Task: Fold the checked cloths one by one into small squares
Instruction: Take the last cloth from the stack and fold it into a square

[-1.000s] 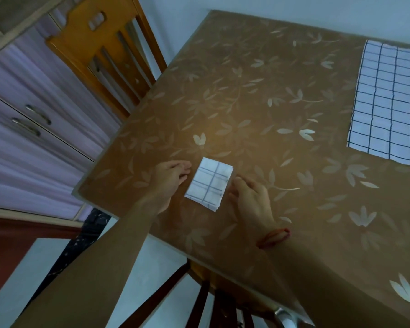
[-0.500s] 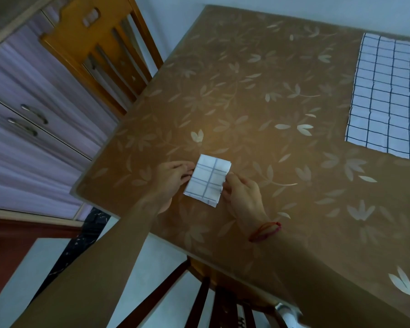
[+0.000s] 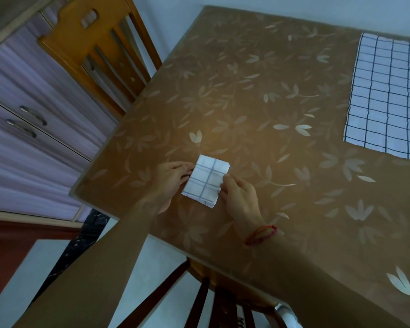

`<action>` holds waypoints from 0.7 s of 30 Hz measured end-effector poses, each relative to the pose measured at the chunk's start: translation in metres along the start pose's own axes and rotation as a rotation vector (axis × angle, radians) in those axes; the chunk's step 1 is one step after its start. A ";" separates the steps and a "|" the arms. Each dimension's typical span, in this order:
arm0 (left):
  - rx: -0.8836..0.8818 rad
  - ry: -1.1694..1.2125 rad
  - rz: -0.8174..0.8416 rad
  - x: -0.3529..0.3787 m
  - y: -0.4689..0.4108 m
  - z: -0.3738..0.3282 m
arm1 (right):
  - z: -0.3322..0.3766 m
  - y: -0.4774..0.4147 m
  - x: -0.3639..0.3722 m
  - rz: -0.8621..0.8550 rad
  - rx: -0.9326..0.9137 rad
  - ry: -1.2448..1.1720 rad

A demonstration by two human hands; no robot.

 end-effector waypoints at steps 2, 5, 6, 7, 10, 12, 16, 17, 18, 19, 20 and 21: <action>0.001 -0.017 -0.007 0.000 0.000 0.000 | 0.000 0.000 -0.001 -0.006 0.003 0.006; 0.002 -0.043 -0.011 -0.002 0.001 0.000 | 0.001 0.000 -0.002 0.005 0.015 0.023; 0.001 -0.050 -0.012 -0.002 0.003 -0.001 | 0.000 0.000 -0.002 0.004 0.023 0.028; -0.001 -0.056 -0.015 -0.002 0.004 -0.003 | 0.000 0.000 -0.003 0.001 0.026 0.034; 0.013 -0.083 -0.033 -0.003 0.010 -0.011 | 0.007 0.004 -0.008 0.009 0.021 0.068; 0.065 -0.127 -0.044 -0.003 0.015 -0.022 | 0.016 0.009 -0.016 0.010 0.003 0.071; 0.202 -0.329 -0.041 0.015 0.025 -0.047 | 0.039 0.020 -0.049 -0.038 -0.052 0.112; 0.249 -0.390 -0.039 0.024 0.027 -0.053 | 0.045 0.021 -0.061 -0.062 -0.071 0.146; 0.287 -0.438 -0.027 0.035 0.029 -0.059 | 0.051 0.022 -0.074 -0.083 -0.094 0.190; 0.317 -0.475 -0.005 0.050 0.032 -0.065 | 0.057 0.023 -0.088 -0.097 -0.111 0.254; 0.336 -0.515 0.032 0.065 0.035 -0.068 | 0.062 0.023 -0.104 -0.107 -0.123 0.308; 0.364 -0.560 0.063 0.081 0.038 -0.072 | 0.067 0.024 -0.120 -0.125 -0.132 0.341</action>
Point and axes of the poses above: each hand's wrist, its own y-axis away from the middle knuckle, its own x-axis out of the palm, z = x × y, the point moved 8 cm from there along -y, towards the middle knuckle, and after that the axes turned 1 degree about -z, right-handed, at the moved point
